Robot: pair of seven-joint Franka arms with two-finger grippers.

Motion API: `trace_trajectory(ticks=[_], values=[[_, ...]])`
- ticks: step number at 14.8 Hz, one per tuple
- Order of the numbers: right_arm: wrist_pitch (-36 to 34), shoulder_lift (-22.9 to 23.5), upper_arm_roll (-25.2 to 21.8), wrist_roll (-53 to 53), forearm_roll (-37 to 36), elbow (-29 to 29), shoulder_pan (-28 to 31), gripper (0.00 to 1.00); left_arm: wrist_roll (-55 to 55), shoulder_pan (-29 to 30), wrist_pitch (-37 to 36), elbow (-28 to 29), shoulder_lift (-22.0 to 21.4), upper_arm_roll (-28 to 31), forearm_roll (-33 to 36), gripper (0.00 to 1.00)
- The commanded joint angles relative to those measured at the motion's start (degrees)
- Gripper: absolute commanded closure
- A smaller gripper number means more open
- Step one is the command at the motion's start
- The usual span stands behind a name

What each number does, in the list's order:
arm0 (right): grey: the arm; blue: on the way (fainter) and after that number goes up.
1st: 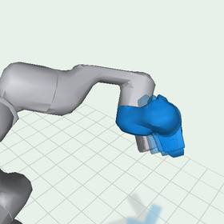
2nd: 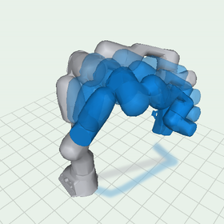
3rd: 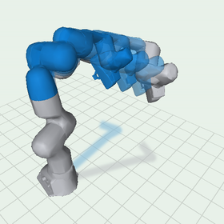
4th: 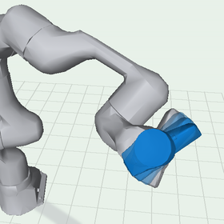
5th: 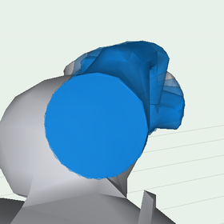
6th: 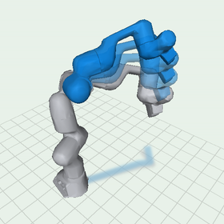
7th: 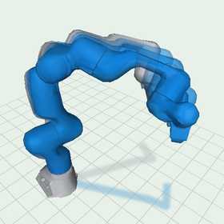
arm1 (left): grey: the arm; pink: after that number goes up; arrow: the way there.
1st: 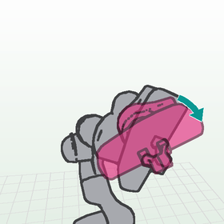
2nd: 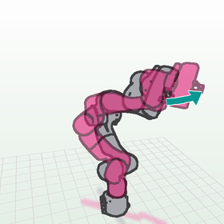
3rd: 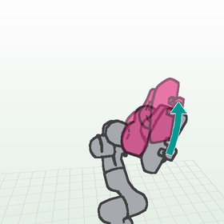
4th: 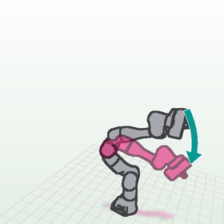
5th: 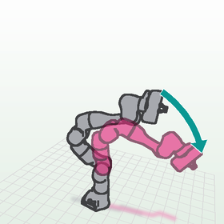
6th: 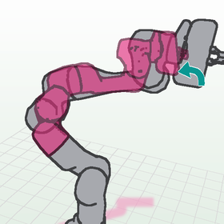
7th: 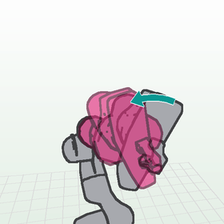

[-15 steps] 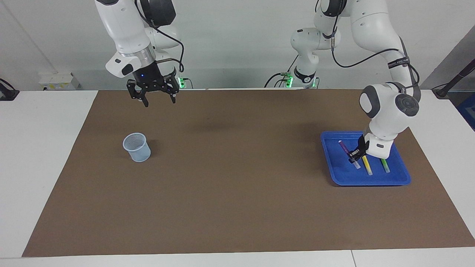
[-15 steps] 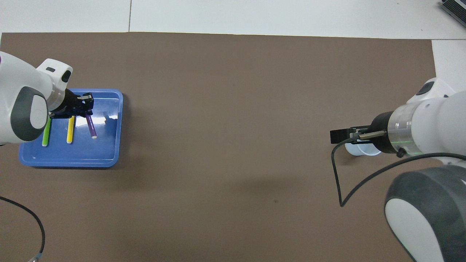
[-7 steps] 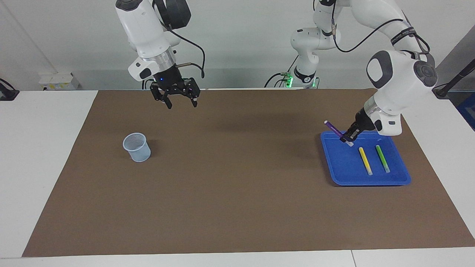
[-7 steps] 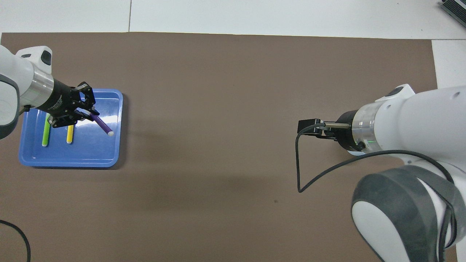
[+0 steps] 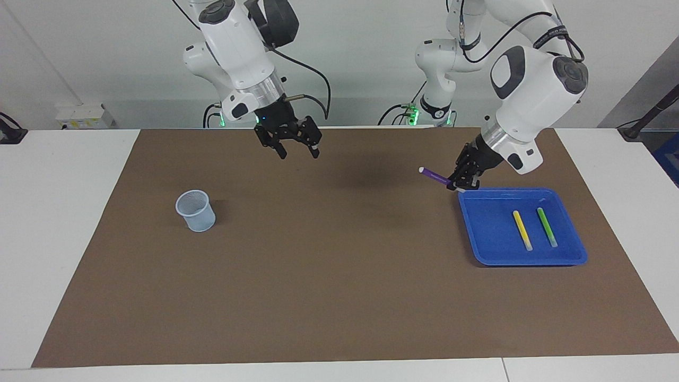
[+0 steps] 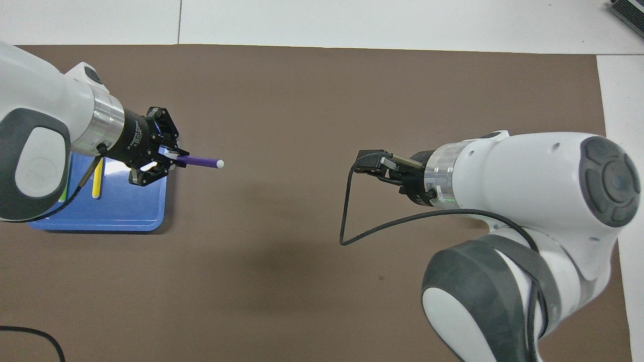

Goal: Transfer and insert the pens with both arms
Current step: 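Lift the purple pen with the left gripper toward the right gripper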

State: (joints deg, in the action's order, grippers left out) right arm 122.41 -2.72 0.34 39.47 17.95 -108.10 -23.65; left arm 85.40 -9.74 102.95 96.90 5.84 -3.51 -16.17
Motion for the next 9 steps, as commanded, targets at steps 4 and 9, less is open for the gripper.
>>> trace_trajectory(ticks=[4,9], values=[[8.54,3.86,0.01,3.78,8.14,0.25,-3.5,0.0,16.27,-7.83,4.44,0.93,-1.79,0.7,-1.14,1.0],[6.53,3.95,0.01,-13.25,8.24,1.13,-6.59,0.0,23.48,-13.45,7.25,3.82,-2.85,0.7,-1.14,1.0]])
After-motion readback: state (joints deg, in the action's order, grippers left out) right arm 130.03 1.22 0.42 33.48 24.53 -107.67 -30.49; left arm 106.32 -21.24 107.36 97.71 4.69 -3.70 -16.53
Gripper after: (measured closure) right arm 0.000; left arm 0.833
